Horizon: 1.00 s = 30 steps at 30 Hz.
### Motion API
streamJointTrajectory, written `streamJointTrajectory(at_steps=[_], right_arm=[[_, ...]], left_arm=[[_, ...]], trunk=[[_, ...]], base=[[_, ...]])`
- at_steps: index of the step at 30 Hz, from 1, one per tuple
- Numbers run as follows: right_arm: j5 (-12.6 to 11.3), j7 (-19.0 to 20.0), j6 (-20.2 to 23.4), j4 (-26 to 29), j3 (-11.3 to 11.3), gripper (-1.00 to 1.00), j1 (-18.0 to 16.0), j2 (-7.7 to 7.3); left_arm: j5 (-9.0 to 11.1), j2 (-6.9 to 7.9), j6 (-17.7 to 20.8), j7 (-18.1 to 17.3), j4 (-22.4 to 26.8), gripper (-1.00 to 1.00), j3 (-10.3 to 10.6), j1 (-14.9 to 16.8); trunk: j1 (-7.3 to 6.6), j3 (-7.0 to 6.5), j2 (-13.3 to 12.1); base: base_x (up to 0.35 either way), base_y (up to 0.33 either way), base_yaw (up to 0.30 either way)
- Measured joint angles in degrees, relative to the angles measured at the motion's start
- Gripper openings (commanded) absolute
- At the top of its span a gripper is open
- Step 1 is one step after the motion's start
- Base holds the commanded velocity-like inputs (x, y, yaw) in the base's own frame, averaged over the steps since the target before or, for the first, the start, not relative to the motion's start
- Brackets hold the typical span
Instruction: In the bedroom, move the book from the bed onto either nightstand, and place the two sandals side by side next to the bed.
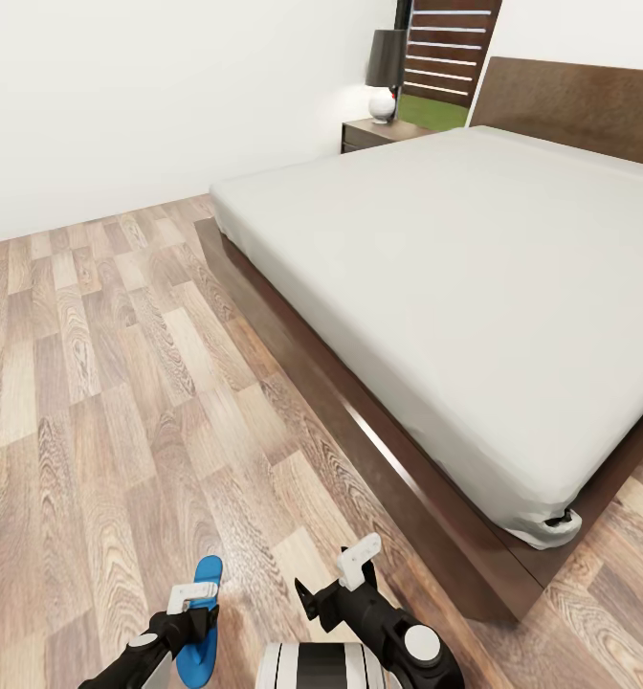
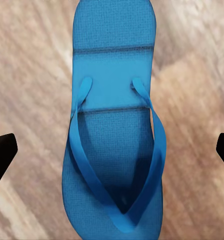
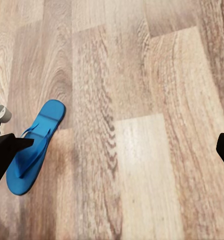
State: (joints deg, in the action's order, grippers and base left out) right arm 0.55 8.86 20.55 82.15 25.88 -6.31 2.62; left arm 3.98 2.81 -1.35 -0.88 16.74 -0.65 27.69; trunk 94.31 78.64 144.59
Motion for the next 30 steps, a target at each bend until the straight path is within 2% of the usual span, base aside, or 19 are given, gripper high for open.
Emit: streamJointTrajectory(at_steps=[30], right_arm=[[0.0,0.0,-0.03,0.04,-0.17,1.0,0.0,-0.14]], left_arm=[[0.0,0.0,0.0,0.0,0.0,1.0,0.0,-0.02]], trunk=[[0.0,0.0,0.0]], base=[[0.0,0.0,0.0]])
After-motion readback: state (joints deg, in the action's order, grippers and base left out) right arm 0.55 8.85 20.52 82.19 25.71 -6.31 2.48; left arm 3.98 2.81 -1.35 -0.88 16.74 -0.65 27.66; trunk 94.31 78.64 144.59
